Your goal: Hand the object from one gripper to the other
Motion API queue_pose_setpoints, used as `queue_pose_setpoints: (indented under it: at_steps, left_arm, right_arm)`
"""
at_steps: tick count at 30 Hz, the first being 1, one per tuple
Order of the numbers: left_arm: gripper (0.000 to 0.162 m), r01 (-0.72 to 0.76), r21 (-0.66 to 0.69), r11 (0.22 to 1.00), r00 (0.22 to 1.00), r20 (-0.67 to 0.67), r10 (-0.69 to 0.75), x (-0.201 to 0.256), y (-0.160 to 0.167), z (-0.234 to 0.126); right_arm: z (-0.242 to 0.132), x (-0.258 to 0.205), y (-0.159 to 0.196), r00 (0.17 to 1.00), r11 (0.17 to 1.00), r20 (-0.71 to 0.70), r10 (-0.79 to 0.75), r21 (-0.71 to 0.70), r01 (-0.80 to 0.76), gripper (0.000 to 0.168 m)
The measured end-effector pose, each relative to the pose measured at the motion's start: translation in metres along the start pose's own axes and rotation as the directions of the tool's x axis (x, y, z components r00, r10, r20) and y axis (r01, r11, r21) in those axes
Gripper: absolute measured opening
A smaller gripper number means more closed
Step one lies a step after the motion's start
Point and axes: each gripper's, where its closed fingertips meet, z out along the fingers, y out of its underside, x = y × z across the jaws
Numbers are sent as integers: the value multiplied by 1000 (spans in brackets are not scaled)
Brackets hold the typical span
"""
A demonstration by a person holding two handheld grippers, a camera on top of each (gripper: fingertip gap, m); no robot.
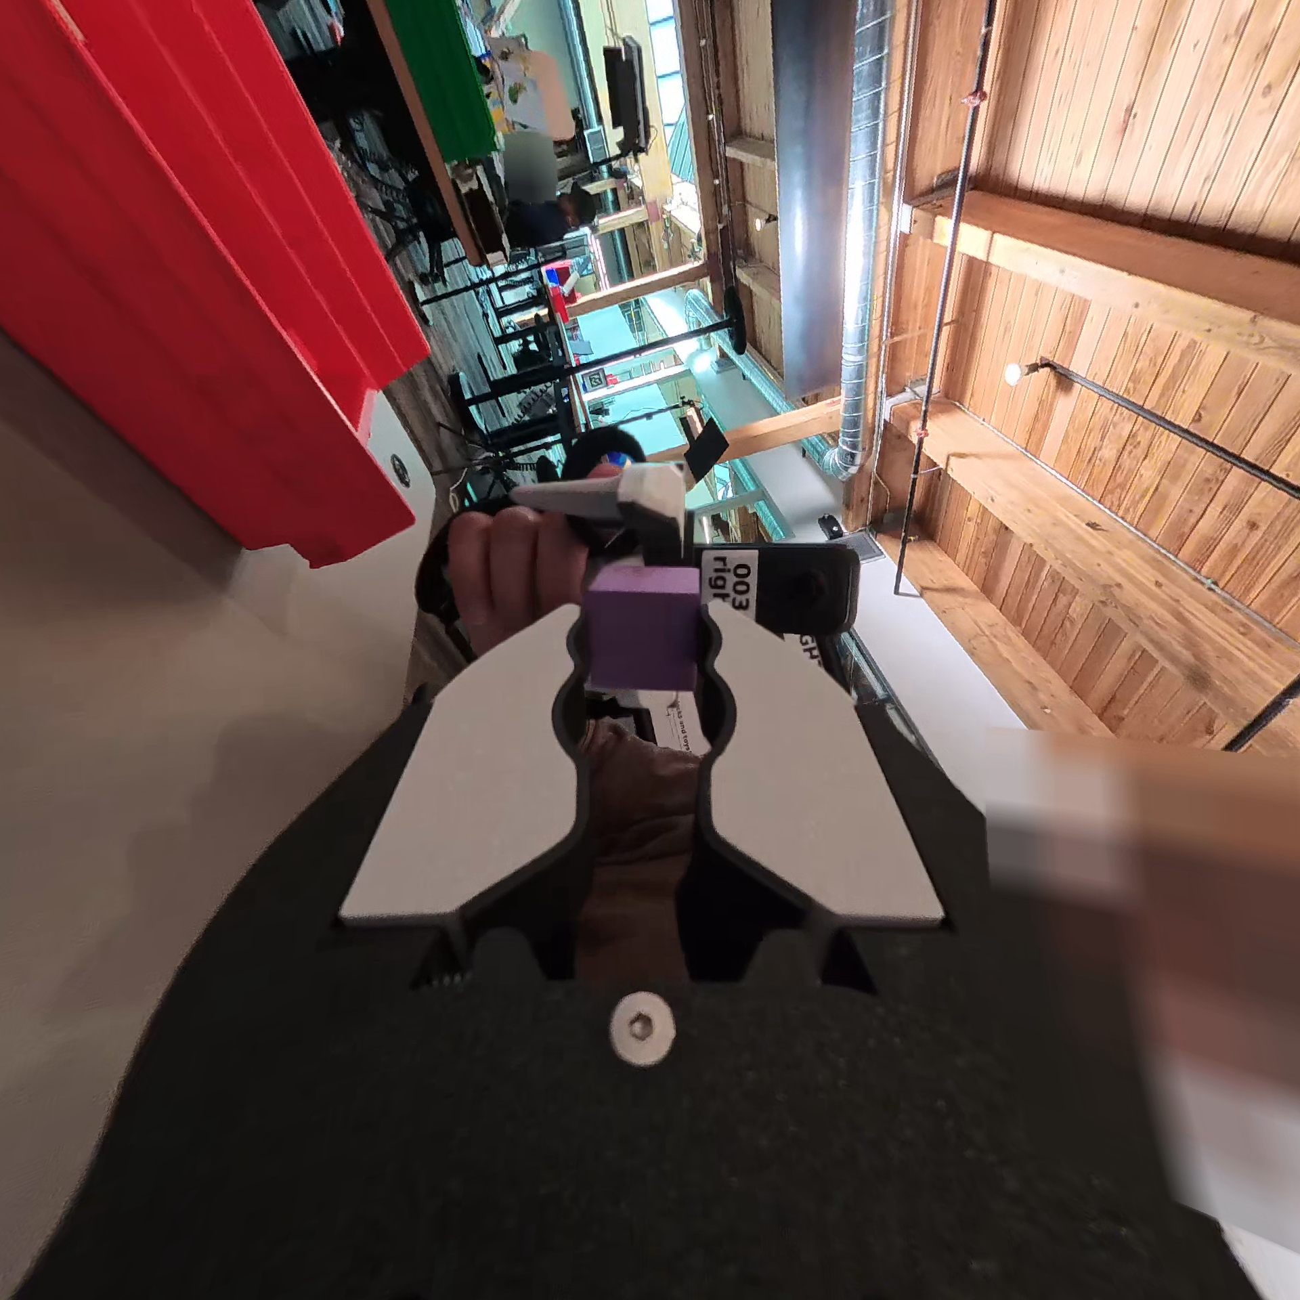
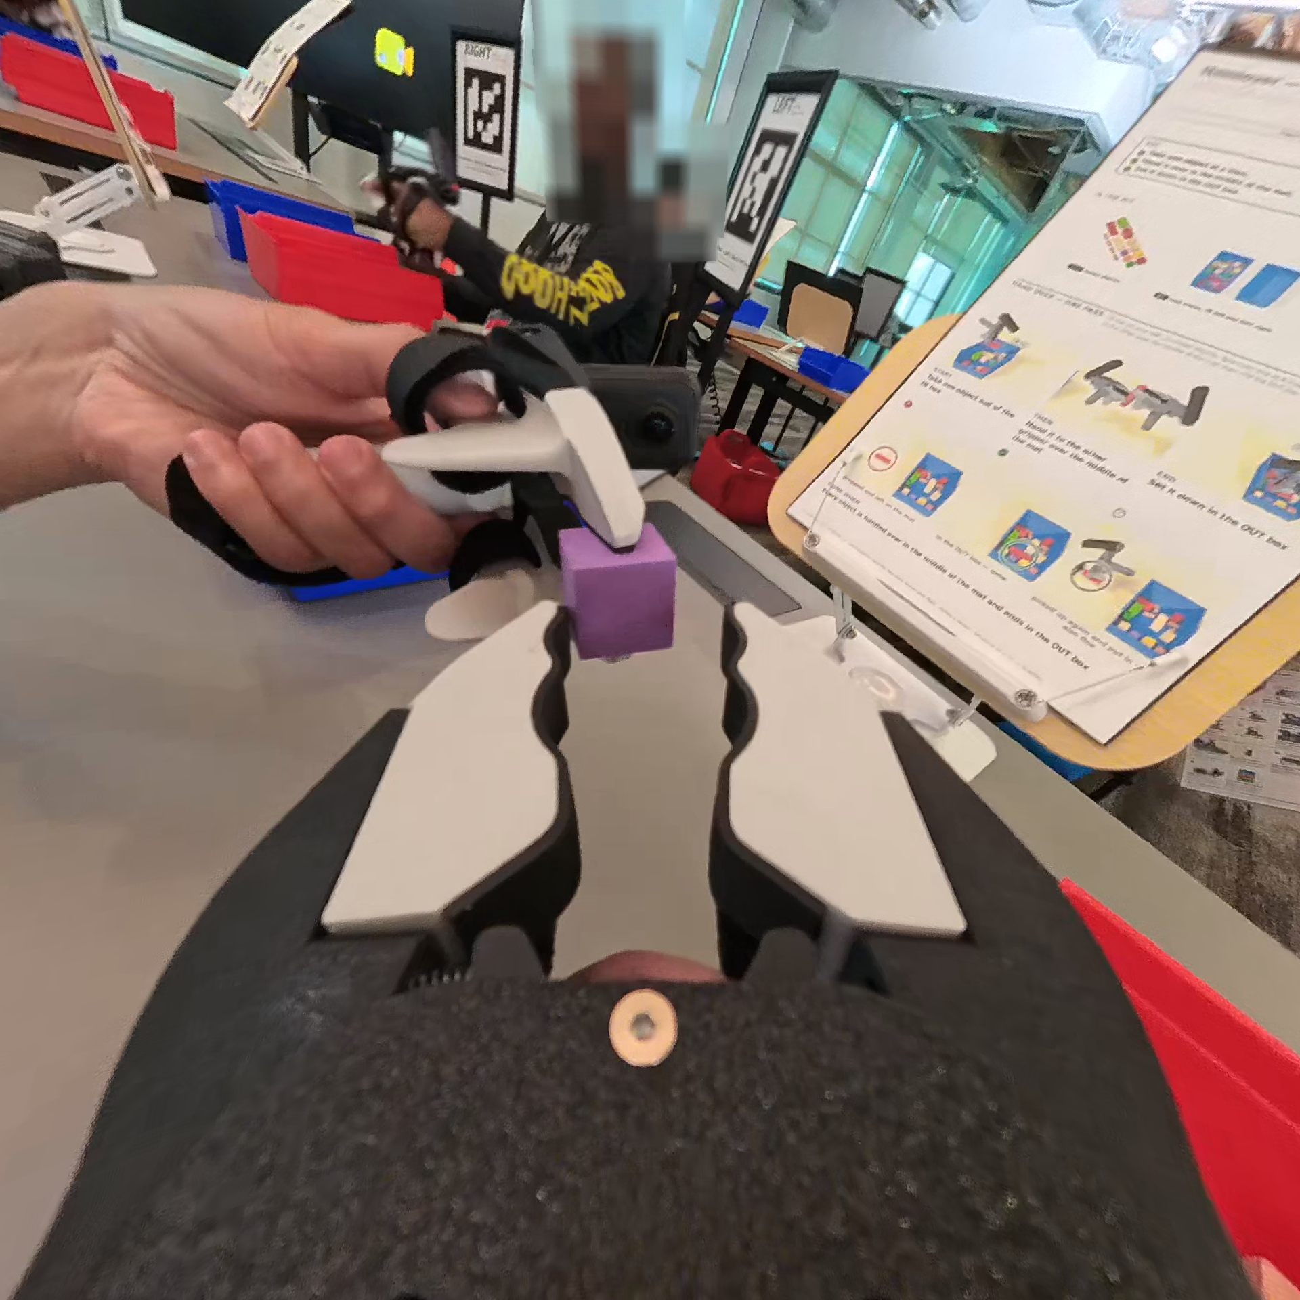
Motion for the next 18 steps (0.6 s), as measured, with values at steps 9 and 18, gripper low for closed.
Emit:
queue_pose_setpoints:
  at_steps: [9, 18]
  left_arm:
    - [55, -48, -49, 998, 999, -9, 48, -7, 35, 3]
    - [47, -293, 123, 948, 939, 222, 261, -57, 161, -47]
  right_arm:
    - [-40, 16, -17, 998, 1000, 65, -25, -11, 26, 27]
    - [-190, 149, 32, 961, 783, -265, 80, -580, -225, 27]
